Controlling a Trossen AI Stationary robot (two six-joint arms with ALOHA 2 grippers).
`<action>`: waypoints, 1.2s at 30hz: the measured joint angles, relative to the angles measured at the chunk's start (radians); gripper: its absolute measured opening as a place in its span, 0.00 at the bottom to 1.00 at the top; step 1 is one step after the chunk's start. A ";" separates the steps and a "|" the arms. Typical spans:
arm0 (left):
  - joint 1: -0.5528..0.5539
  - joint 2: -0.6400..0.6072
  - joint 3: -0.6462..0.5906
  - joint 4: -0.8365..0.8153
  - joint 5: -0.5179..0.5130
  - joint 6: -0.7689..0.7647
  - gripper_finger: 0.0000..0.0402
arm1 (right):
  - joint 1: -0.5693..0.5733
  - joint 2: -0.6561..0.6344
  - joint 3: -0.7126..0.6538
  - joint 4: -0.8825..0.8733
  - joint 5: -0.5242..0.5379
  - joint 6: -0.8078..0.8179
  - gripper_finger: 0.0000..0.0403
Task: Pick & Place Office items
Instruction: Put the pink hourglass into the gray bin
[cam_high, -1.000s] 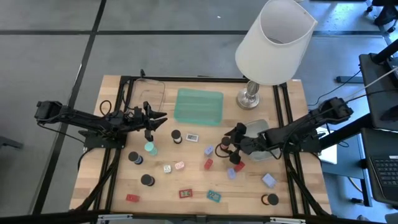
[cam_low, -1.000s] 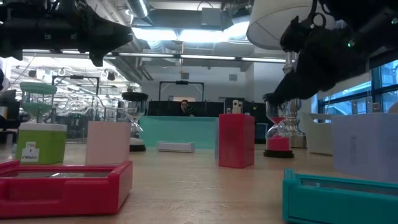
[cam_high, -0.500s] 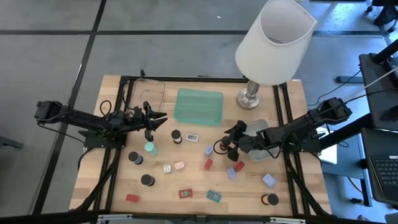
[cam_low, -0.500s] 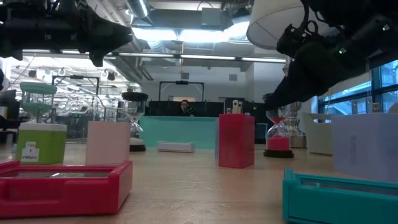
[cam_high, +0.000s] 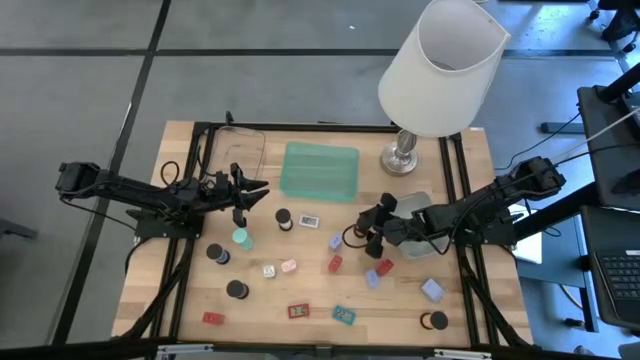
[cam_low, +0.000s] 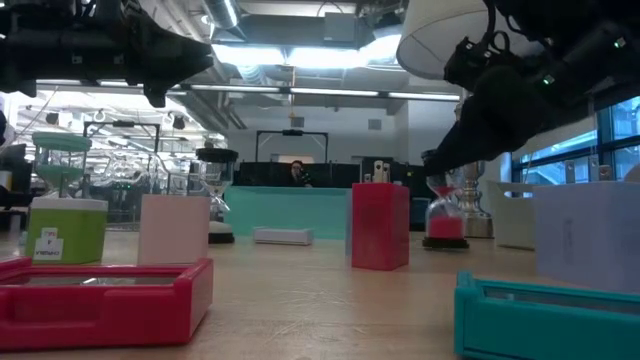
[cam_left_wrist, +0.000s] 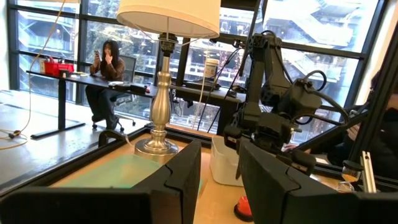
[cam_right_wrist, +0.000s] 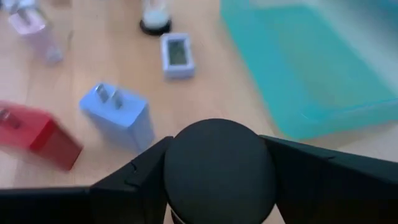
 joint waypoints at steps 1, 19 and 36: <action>0.000 0.000 0.000 0.000 0.000 0.000 0.27 | 0.000 -0.001 0.010 0.000 0.035 0.017 0.52; 0.000 0.000 0.000 -0.018 0.000 -0.002 0.27 | 0.008 -0.186 0.356 -1.027 0.180 0.658 0.52; 0.000 0.000 0.000 -0.023 0.000 -0.002 0.27 | 0.173 -0.213 0.259 -1.434 0.262 1.197 0.55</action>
